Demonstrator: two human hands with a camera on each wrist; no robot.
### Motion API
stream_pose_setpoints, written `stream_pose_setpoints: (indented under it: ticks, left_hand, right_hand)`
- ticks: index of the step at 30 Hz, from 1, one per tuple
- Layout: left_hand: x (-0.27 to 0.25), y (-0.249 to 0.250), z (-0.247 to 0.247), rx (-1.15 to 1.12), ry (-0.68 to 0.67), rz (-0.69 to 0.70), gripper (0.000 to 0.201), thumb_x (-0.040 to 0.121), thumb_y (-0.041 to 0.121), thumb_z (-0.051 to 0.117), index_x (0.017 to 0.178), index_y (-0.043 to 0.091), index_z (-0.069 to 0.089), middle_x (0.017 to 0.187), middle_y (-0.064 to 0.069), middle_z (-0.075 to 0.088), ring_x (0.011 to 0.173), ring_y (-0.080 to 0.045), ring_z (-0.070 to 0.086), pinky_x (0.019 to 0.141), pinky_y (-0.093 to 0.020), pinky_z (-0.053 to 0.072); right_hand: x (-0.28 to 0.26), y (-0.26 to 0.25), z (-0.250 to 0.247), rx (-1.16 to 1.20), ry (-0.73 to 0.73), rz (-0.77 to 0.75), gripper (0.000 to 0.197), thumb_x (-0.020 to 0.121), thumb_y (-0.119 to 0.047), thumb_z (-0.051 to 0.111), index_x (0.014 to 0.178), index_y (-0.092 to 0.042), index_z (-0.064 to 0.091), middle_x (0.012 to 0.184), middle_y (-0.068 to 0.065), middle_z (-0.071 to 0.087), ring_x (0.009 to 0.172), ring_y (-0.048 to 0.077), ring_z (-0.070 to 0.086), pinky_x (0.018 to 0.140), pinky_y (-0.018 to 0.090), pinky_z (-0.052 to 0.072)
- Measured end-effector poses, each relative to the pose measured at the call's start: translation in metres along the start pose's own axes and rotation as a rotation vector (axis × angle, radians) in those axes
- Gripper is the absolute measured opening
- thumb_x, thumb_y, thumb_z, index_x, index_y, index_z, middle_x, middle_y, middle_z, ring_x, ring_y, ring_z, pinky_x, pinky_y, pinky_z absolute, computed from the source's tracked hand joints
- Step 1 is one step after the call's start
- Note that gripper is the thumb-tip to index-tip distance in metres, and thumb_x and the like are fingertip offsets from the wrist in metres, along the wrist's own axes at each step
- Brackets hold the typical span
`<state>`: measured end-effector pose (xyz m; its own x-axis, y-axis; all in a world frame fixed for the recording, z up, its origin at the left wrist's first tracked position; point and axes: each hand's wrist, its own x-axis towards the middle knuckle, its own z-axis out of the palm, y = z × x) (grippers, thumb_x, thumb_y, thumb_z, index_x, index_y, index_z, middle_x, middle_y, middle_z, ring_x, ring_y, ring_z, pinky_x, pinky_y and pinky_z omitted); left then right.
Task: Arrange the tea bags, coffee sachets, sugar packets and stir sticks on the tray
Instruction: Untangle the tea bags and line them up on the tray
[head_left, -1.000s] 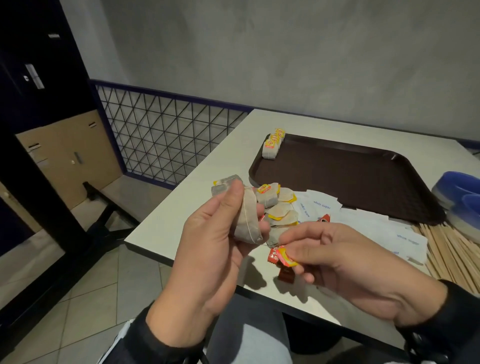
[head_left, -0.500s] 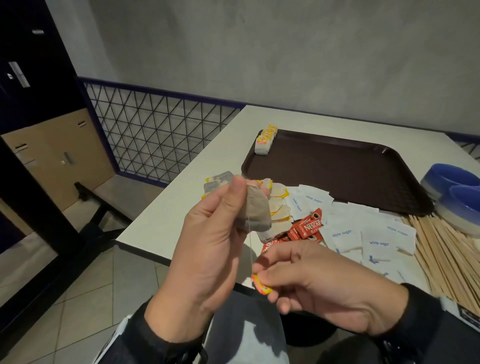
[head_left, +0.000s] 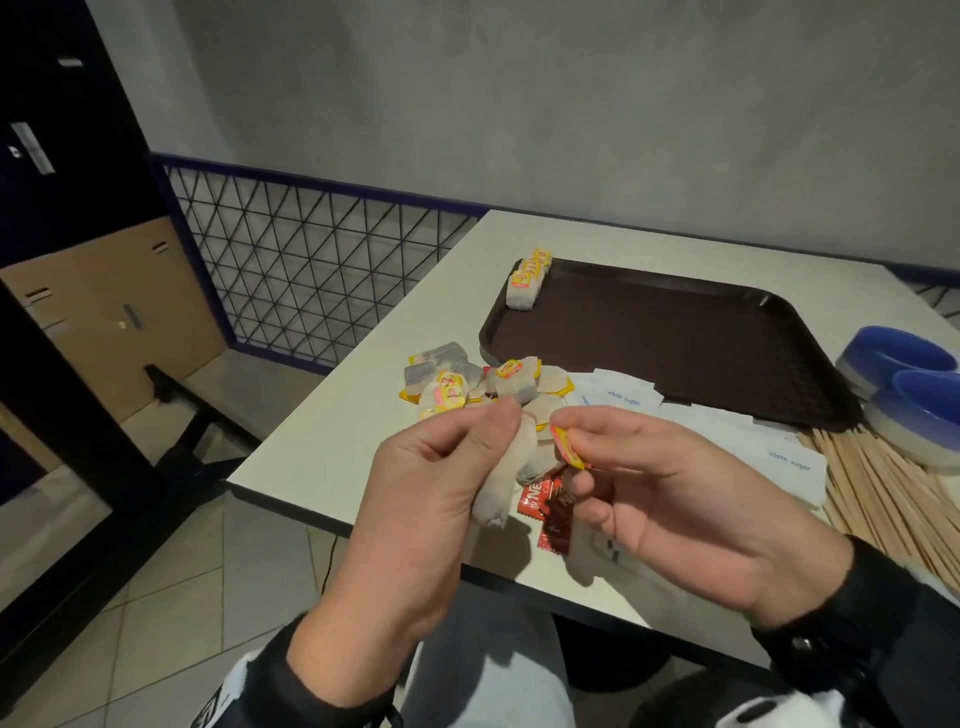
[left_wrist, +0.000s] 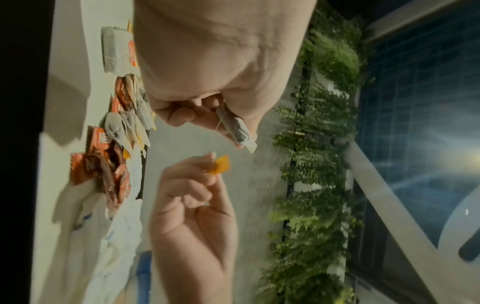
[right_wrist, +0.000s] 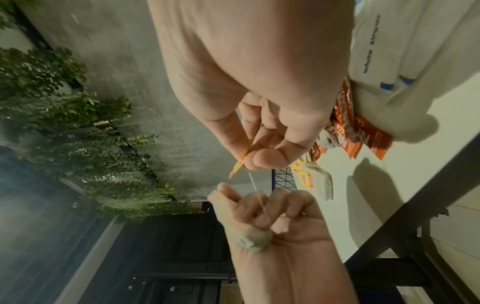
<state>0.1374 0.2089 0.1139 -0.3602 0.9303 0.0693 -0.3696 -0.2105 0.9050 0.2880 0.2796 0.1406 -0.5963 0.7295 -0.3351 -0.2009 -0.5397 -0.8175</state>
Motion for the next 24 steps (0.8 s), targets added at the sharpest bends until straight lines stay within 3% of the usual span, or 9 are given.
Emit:
stream_pose_setpoints:
  ticks: [3,6,10,15,17,21,24]
  left_hand:
    - [-0.001,-0.007,0.000,0.156,-0.008,0.073,0.030,0.069,0.041,0.074,0.078,0.013,0.082,0.071,-0.008,0.072,0.065,-0.012,0.061,0.062,-0.020,0.052]
    - [-0.004,-0.007,-0.001,0.201,-0.010,0.111,0.023,0.071,0.037,0.073,0.075,0.017,0.083,0.064,-0.008,0.072,0.060,-0.011,0.061,0.059,-0.019,0.050]
    - [-0.004,-0.005,-0.006,0.255,-0.002,0.120,0.025,0.068,0.044,0.075,0.077,0.022,0.084,0.075,-0.019,0.074,0.068,-0.018,0.064,0.064,-0.030,0.052]
    - [-0.005,0.000,-0.006,0.210,-0.045,0.001,0.027,0.070,0.040,0.072,0.077,0.016,0.082,0.060,-0.010,0.068,0.044,-0.019,0.058,0.041,-0.024,0.045]
    - [-0.005,0.000,-0.008,0.268,-0.045,-0.002,0.029,0.075,0.042,0.070,0.077,0.016,0.081,0.055,-0.006,0.063,0.040,-0.017,0.053,0.037,-0.020,0.038]
    - [-0.005,-0.001,-0.011,0.332,-0.084,0.054,0.044,0.086,0.046,0.061,0.075,0.007,0.077,0.052,-0.013,0.058,0.046,-0.013,0.049,0.045,-0.020,0.040]
    - [-0.006,0.000,-0.013,0.366,-0.131,0.070,0.041,0.103,0.035,0.049,0.086,0.022,0.084,0.069,-0.004,0.074,0.060,-0.009,0.064,0.055,-0.017,0.046]
  right_hand:
    - [-0.003,-0.003,0.003,-0.011,-0.041,-0.024,0.021,0.079,-0.002,0.066,0.098,-0.004,0.075,0.078,0.009,0.064,0.060,0.015,0.054,0.047,0.023,0.045]
    - [-0.004,-0.004,0.003,-0.110,-0.036,-0.033,0.018,0.083,-0.003,0.066,0.098,-0.002,0.074,0.079,0.011,0.064,0.062,0.016,0.056,0.052,0.024,0.045]
    - [-0.007,-0.006,0.003,-0.275,-0.008,-0.116,0.021,0.082,-0.002,0.069,0.102,0.005,0.074,0.082,0.019,0.068,0.065,0.022,0.061,0.050,0.025,0.047]
    - [-0.010,-0.011,0.007,-0.415,0.013,-0.260,0.022,0.084,0.002,0.071,0.106,0.001,0.072,0.079,0.020,0.068,0.065,0.027,0.066,0.049,0.026,0.052]
    - [-0.011,-0.012,0.008,-0.461,0.011,-0.279,0.025,0.082,0.002,0.074,0.107,-0.001,0.071,0.078,0.019,0.070,0.065,0.027,0.067,0.051,0.027,0.054]
    - [-0.009,-0.010,0.010,-0.500,0.014,-0.270,0.027,0.080,0.005,0.076,0.105,-0.002,0.072,0.073,0.017,0.071,0.061,0.024,0.068,0.053,0.027,0.055]
    - [-0.007,-0.008,0.009,-0.518,0.031,-0.285,0.026,0.080,0.007,0.077,0.105,0.000,0.071,0.072,0.017,0.070,0.060,0.024,0.066,0.054,0.027,0.055]
